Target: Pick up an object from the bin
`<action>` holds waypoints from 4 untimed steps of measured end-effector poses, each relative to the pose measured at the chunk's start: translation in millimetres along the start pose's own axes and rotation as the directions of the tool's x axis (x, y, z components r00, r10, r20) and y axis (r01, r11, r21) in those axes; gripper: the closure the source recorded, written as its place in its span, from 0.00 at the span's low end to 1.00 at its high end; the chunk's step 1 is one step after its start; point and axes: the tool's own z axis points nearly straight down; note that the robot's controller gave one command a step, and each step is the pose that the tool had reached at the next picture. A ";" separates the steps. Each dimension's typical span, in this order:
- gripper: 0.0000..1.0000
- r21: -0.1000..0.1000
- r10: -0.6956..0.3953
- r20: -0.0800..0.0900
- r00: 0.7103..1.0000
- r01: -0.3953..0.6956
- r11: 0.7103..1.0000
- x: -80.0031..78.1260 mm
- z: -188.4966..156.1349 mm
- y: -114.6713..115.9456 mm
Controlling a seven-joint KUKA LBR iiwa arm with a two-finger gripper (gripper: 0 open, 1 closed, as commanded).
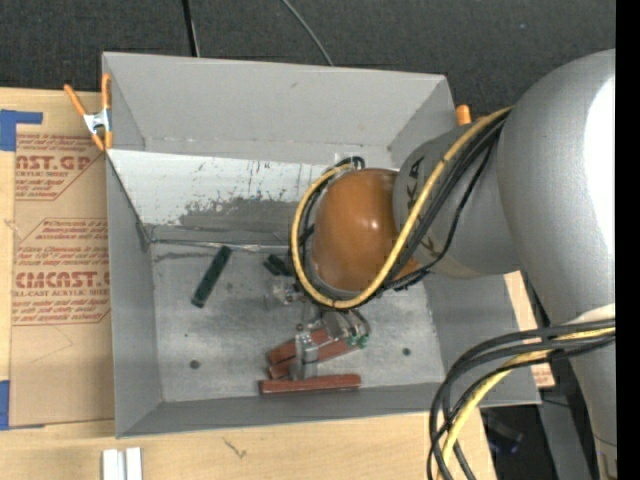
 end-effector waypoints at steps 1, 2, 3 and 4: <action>1.00 0.000 0.000 -0.002 1.000 0.000 1.000 0.5 0.4 0.0; 1.00 0.000 0.000 -0.002 1.000 0.000 1.000 0.5 0.4 0.0; 1.00 0.001 -0.007 -0.004 1.000 0.007 1.000 6.0 -24.8 -1.9; 1.00 0.002 -0.008 0.001 1.000 0.008 1.000 5.3 -45.9 -3.7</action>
Offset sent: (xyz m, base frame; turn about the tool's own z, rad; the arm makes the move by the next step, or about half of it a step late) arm 0.0000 0.0000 0.0000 0.0000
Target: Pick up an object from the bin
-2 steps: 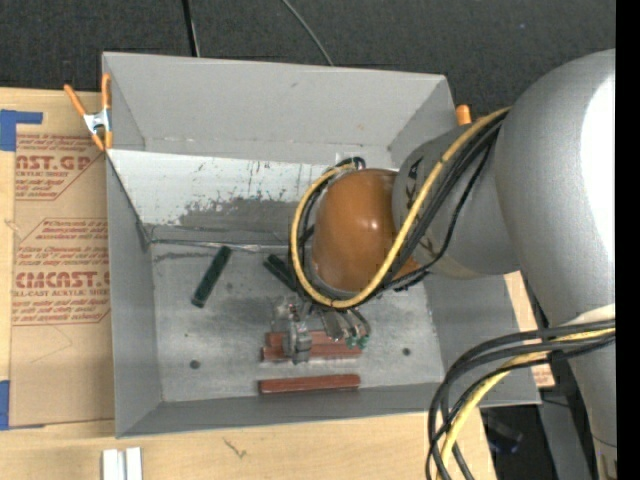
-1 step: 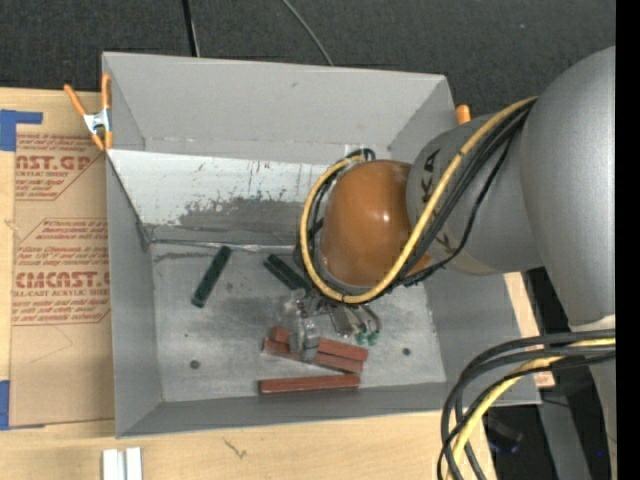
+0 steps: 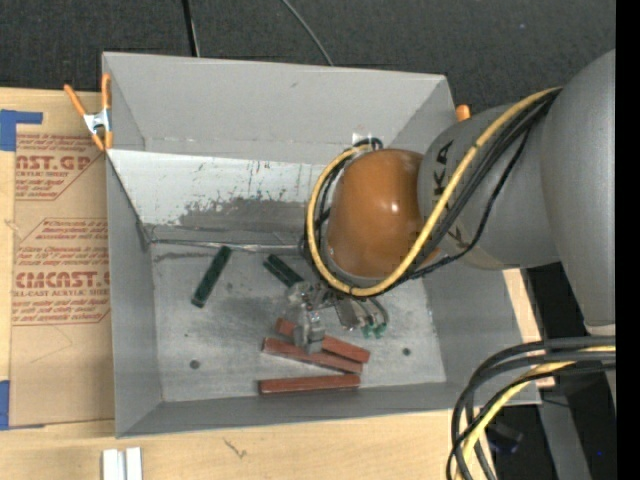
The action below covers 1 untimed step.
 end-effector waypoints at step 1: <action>1.00 0.000 0.009 -0.003 1.000 -0.009 1.000 -19.8 -26.9 0.5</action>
Offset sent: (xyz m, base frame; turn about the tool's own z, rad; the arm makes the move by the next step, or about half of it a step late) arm -0.0070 0.0065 0.0172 -0.0087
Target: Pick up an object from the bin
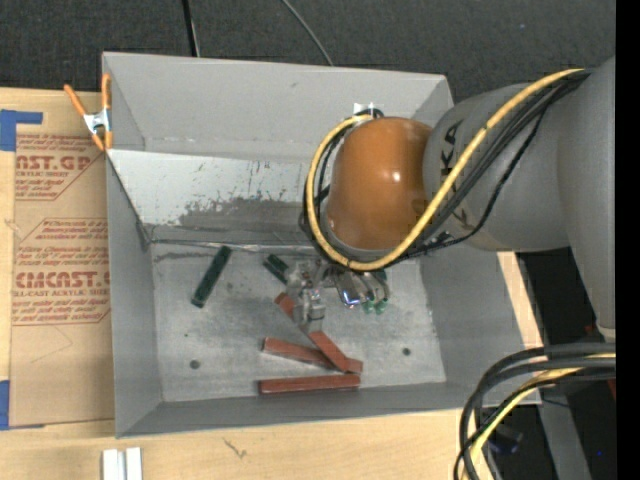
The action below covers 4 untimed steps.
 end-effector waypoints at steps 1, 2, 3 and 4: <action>1.00 0.000 -0.009 0.004 1.000 0.009 1.000 10.6 1.3 3.4; 1.00 0.000 0.006 -0.007 1.000 -0.006 1.000 2.7 -41.4 3.9; 1.00 0.000 0.010 0.016 1.000 -0.010 1.000 -2.4 -64.4 4.9; 1.00 0.000 0.012 -0.012 1.000 -0.012 1.000 14.0 -78.3 8.3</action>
Offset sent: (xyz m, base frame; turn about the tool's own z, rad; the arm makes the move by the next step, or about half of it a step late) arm 0.0103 0.0049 0.0895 0.0220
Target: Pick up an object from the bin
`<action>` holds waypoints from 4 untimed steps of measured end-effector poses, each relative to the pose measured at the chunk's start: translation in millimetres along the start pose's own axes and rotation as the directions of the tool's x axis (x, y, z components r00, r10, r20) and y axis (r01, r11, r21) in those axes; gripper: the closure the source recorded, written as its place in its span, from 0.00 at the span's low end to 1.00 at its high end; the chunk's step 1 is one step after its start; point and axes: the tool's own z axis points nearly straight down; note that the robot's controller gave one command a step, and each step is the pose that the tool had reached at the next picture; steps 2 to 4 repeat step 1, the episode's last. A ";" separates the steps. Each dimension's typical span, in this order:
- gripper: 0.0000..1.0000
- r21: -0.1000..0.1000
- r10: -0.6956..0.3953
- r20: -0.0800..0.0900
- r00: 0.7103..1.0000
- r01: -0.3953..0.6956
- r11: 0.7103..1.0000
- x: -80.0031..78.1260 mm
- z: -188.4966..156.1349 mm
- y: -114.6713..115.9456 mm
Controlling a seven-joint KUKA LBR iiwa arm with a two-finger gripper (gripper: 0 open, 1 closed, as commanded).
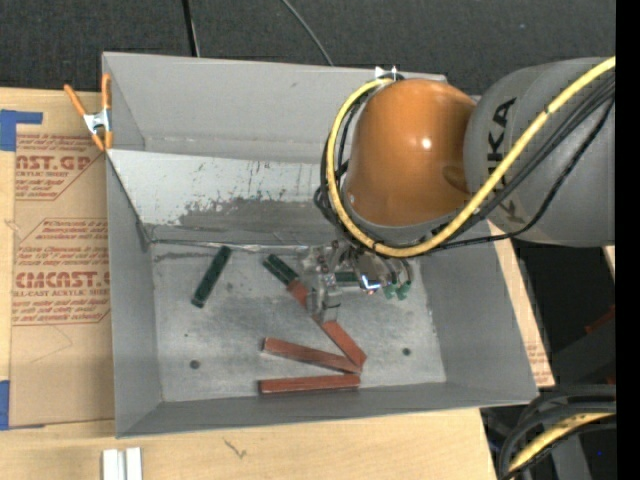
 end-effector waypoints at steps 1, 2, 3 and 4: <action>1.00 -0.001 0.036 0.032 0.999 -0.036 0.999 -14.0 -2.2 18.0; 1.00 -0.001 0.036 0.032 0.999 -0.036 0.999 -14.0 -2.2 18.0; 1.00 -0.001 0.036 0.032 0.999 -0.036 0.999 -14.0 -2.2 18.0; 1.00 -0.001 0.036 0.032 0.999 -0.036 0.999 -14.0 -2.2 18.0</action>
Offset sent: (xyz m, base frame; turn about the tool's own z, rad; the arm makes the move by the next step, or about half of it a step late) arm 0.0199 0.0134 -0.0592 0.1207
